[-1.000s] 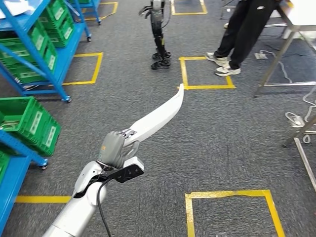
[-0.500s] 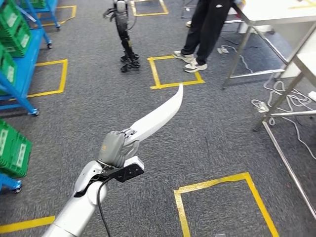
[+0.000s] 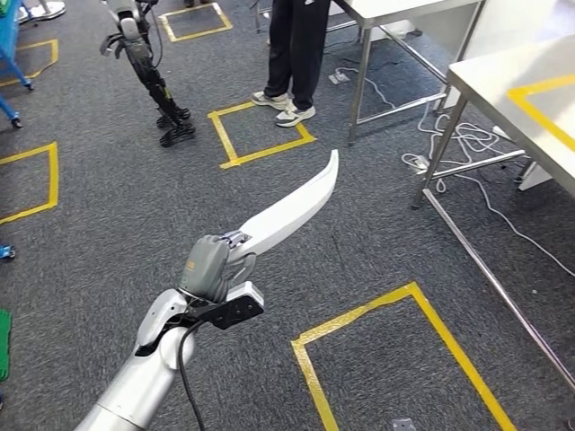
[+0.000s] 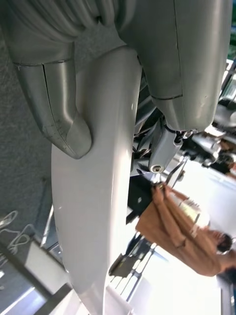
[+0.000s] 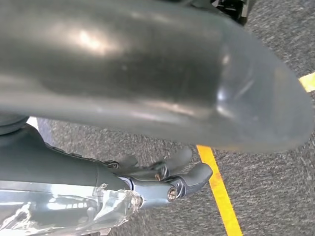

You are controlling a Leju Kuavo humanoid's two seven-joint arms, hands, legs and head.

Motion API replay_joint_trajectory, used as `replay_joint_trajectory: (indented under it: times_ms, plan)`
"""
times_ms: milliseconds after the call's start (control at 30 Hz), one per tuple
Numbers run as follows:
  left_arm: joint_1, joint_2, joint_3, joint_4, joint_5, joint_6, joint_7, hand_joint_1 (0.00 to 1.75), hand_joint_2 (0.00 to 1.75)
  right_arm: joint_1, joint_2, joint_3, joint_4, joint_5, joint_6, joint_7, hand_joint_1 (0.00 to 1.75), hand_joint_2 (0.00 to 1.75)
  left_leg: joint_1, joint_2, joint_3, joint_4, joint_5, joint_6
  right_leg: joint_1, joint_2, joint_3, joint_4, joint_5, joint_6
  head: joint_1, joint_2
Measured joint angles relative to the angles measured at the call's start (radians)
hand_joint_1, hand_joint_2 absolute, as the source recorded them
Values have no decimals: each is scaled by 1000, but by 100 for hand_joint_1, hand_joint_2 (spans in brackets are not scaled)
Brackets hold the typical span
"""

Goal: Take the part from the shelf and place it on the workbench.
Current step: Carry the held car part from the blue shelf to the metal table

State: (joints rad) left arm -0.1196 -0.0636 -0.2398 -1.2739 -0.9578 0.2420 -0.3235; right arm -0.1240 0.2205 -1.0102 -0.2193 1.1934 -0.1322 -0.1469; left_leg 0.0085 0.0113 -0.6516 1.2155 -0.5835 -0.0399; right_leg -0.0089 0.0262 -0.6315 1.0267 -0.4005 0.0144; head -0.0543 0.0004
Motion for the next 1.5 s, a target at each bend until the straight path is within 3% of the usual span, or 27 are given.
replay_joint_trajectory:
  times_ms: [67, 100, 133, 200, 267, 333, 400, 467, 533, 567, 600, 633, 700, 767, 867, 933, 1000, 1067, 1100, 1167, 1233, 1300, 1333, 1367, 1400, 1433, 1500]
  plan:
    - [2, 3, 0, 3, 0, -1, 1, 175, 175, 0, 0, 0, 0, 1, 0, 0, 0, 0, 1, -7, -47, 76, -9, -1, 0, 31, 0, 0, 1, -1, -1, 0]
    - [2, 3, 0, 3, 0, -1, 2, 175, 175, 1, 0, 0, 0, 1, 0, 0, 0, 0, 1, -9, -44, 58, 16, 0, -1, 47, 0, 0, 2, 0, -1, 0]
    - [1, 3, 0, 3, 0, -1, 2, 175, 175, 2, 0, 0, 0, 1, 0, 0, 0, 0, 3, -17, -22, 7, 53, 0, -3, 63, 0, 0, 3, 3, -1, 0]
    - [-1, 4, -1, 3, 0, -1, 2, 175, 175, 1, 0, 0, 0, 1, 0, 0, 0, 0, 13, -66, 38, -125, 114, -2, -5, 94, -4, 4, 5, 12, -1, 0]
    - [-1, 4, -1, 4, 1, -1, 2, 175, 175, 1, 0, 0, 0, 1, 0, 0, 0, 0, 17, -101, 68, -191, 128, 1, -6, 120, -13, 5, 9, 26, -1, 0]
    - [-3, 2, -2, 4, 2, -2, 3, 175, 175, 7, 0, 0, 0, 1, 0, 0, 0, 0, 13, -84, 70, -198, 129, 14, -11, 136, -22, -1, 15, 40, -1, 0]
    - [-6, -2, -3, 4, 2, -2, 3, 175, 175, 13, 0, 0, 0, 1, 0, 1, 0, 0, 11, -59, 71, -200, 132, 29, -8, 86, -39, 22, 0, 46, 3, 0]
    - [-5, -3, -3, 5, 2, -2, 3, 175, 175, 9, 0, 0, 0, 1, 0, 1, 0, 0, 7, -30, 71, -202, 132, 40, -3, 9, -88, 128, -60, 49, 7, 0]
    - [-2, -2, -2, 5, 2, -2, 3, 175, 175, 5, 0, 0, 0, 1, 0, 1, 0, 0, 2, 3, 71, -201, 130, 44, -3, -17, -150, 263, -122, 52, 7, 0]
    - [-1, -2, -2, 6, 2, -2, 3, 175, 175, 5, 0, 0, 0, 1, 0, 1, 0, 0, 1, 19, 72, -201, 129, 44, -3, -19, -163, 296, -130, 52, 7, 0]
    - [-1, -2, -2, 6, 2, -2, 3, 175, 175, 7, 0, 0, 0, 1, 0, 1, 0, 0, 0, 33, 73, -201, 127, 44, -3, -20, -154, 286, -118, 52, 7, 0]
    - [-1, -2, -3, 6, 2, -2, 3, 175, 175, 8, 0, 0, 0, 1, 0, 2, 0, 0, 0, 47, 75, -201, 125, 42, -3, -26, -124, 236, -91, 51, 7, 0]
    - [-2, -2, -2, 6, 2, -2, 3, 175, 175, 7, 0, 0, 0, 0, 1, 1, 0, 0, -4, 70, 82, -200, 119, 35, 1, -74, -40, 94, -37, 45, 7, 0]
    - [-2, -1, -3, 6, 2, -2, 3, 175, 175, 4, 0, 0, 0, -1, 2, 1, 0, 0, -10, 89, 89, -200, 114, 24, 6, -107, 2, 20, -17, 34, 5, 0]
    - [-4, -2, -3, 6, 2, -2, 3, 175, 175, 5, 0, 0, 0, -2, 3, 0, 0, 0, -7, 109, 95, -202, 109, 8, 8, -71, -4, 14, -13, 17, 2, 0]
    - [-5, -3, -3, 5, 2, -2, 4, 175, 175, 5, 0, 0, -1, -2, 2, -1, 0, 0, -3, 66, 78, -157, 75, -2, 1, -44, -1, 8, -8, 6, -2, 0]
    - [-2, -1, -4, 5, 2, -2, 5, 175, 175, 3, 0, 0, -1, -3, 2, -1, 0, 0, -1, 10, 21, -37, 17, -6, -3, -16, -1, 7, -5, 0, -8, 0]
    - [3, 3, -4, 5, 1, -2, 6, 175, 175, 3, 1, 0, -1, -3, 2, -2, 0, 0, -1, -5, -40, 65, -9, -7, -3, 17, -1, 7, -5, -3, -10, 0]
    - [5, 4, -4, 5, 1, -2, 6, 175, 175, 4, 1, 0, -1, -3, 2, -2, 0, 0, 0, -7, -49, 70, 5, -7, -4, 33, 0, 7, -5, -2, -10, 0]
    - [5, 5, -4, 5, 0, -2, 7, 175, 175, 7, 1, 0, -1, -4, 3, -2, 0, 0, 4, -23, -15, -21, 77, -8, -7, 66, 0, 8, -3, 2, -10, 0]
    - [4, 5, -5, 5, 0, -2, 7, 175, 175, 5, 1, 0, -1, -4, 3, -2, 0, 0, 14, -74, 39, -142, 127, -9, -7, 95, -6, 13, -2, 14, -11, 0]
    - [5, 5, -5, 5, -1, -2, 8, 175, 175, 6, 2, 0, -1, -4, 3, -2, 0, 0, 17, -100, 59, -191, 133, 0, -8, 119, -15, 11, 2, 28, -12, 0]
    - [5, 4, -5, 5, -2, -3, 8, 175, 175, 9, 2, 0, -1, -4, 3, -2, 0, 0, 16, -89, 59, -192, 133, 9, -10, 130, -20, 7, 5, 35, -12, 0]
    - [4, 3, -5, 4, -3, -3, 8, 175, 175, 13, 2, 0, -1, -4, 3, -2, 0, 0, 15, -78, 59, -194, 135, 17, -12, 130, -23, 4, 6, 40, -11, 0]
    - [3, 0, -5, 2, -3, -3, 8, 175, 175, 17, 2, 0, -1, -4, 3, -2, 0, 0, 15, -66, 61, -196, 137, 26, -10, 107, -29, 14, -1, 44, -9, 0]
    - [3, -1, -5, 1, -3, -3, 8, 175, 175, 18, 2, 0, -1, -4, 3, -2, 0, 0, 15, -53, 62, -198, 138, 33, -8, 75, -44, 41, -18, 47, -6, 0]
    - [6, -2, -5, -1, -4, -4, 9, 175, 175, 14, 2, 0, -1, -4, 3, -2, 0, 0, 9, -25, 63, -199, 137, 42, -3, 2, -98, 159, -84, 49, 0, 0]
